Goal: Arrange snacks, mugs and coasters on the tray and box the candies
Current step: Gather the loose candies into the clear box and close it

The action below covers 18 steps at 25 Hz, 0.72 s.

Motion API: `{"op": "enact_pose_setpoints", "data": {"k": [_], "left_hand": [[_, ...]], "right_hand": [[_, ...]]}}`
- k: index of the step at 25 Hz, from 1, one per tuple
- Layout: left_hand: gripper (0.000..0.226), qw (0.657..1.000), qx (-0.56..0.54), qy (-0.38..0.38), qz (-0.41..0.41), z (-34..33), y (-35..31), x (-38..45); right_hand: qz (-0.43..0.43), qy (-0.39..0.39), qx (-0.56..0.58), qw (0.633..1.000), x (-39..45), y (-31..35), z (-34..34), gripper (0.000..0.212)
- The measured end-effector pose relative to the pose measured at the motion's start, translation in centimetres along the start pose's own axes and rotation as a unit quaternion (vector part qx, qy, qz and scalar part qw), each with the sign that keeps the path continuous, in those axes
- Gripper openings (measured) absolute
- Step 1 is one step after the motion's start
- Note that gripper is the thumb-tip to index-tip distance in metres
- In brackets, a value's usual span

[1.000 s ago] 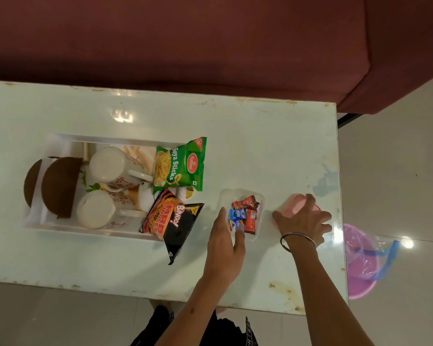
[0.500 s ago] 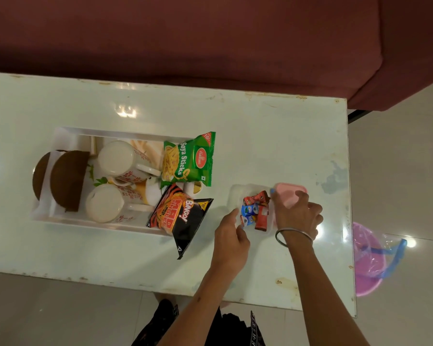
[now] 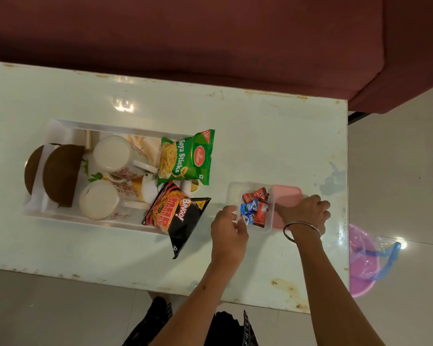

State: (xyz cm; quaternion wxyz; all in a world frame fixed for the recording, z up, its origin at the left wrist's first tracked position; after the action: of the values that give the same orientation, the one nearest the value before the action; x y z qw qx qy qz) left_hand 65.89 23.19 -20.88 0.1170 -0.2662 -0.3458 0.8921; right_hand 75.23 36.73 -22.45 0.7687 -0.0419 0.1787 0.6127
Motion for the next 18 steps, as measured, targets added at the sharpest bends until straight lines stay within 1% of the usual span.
{"op": "enact_pose_setpoints", "data": {"k": [3,6,7,8,10,11,12,14,15,17,18], "left_hand": [[0.031,1.0,0.002,-0.013,0.009,0.0,0.0,-0.3],[0.031,1.0,-0.009,-0.003,0.015,0.2,0.0,-0.5],[0.032,1.0,-0.008,-0.002,0.012,0.1,0.0,-0.4],[0.033,1.0,-0.007,-0.003,0.009,0.1,0.0,-0.4],[0.036,1.0,-0.019,-0.001,0.001,0.2,-0.2,-0.2],[0.037,0.999,-0.033,0.002,-0.001,0.2,-0.4,-0.1],[0.037,0.999,-0.046,0.006,-0.003,0.3,-0.6,-0.1],[0.036,0.998,-0.06,0.006,0.001,0.3,-0.8,0.1],[0.036,0.998,-0.064,0.004,0.008,0.4,-0.7,0.2],[0.036,0.997,-0.073,0.0,0.022,0.4,-0.6,0.3],[0.036,0.997,-0.075,-0.001,0.023,0.5,-0.7,0.3]], "right_hand": [[0.051,-0.023,-0.011,0.998,-0.4,-0.3,-0.3,0.094],[0.103,-0.015,-0.026,0.994,-0.3,-0.9,-0.3,0.1],[0.101,-0.014,-0.026,0.994,-0.1,-1.1,0.0,0.101],[0.079,-0.013,-0.011,0.997,0.2,-1.3,0.5,0.101],[0.004,0.001,0.082,0.997,0.7,-1.4,1.8,0.099],[-0.02,0.017,0.138,0.99,0.7,-1.1,2.4,0.097],[-0.025,0.037,0.176,0.983,0.2,-0.5,2.7,0.095],[0.021,0.065,0.185,0.98,-1.7,1.3,2.7,0.092],[0.056,0.06,0.166,0.983,-2.9,2.0,2.4,0.092],[0.123,0.024,0.108,0.986,-5.2,3.1,1.8,0.093],[0.141,0.004,0.084,0.986,-5.9,3.4,1.7,0.093]]}}
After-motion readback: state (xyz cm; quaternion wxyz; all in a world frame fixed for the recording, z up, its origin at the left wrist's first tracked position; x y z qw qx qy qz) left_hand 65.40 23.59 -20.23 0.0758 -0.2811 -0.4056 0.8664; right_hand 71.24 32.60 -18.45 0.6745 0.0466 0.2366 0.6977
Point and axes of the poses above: each hand's wrist, its own x-axis towards the middle knuckle, its own z-axis out of the back of the hand, y = z × x, the point moved 2 cm from there along x, towards the middle knuckle, and after that the axes turned 12 degrees about -y, right-handed, at the moved point
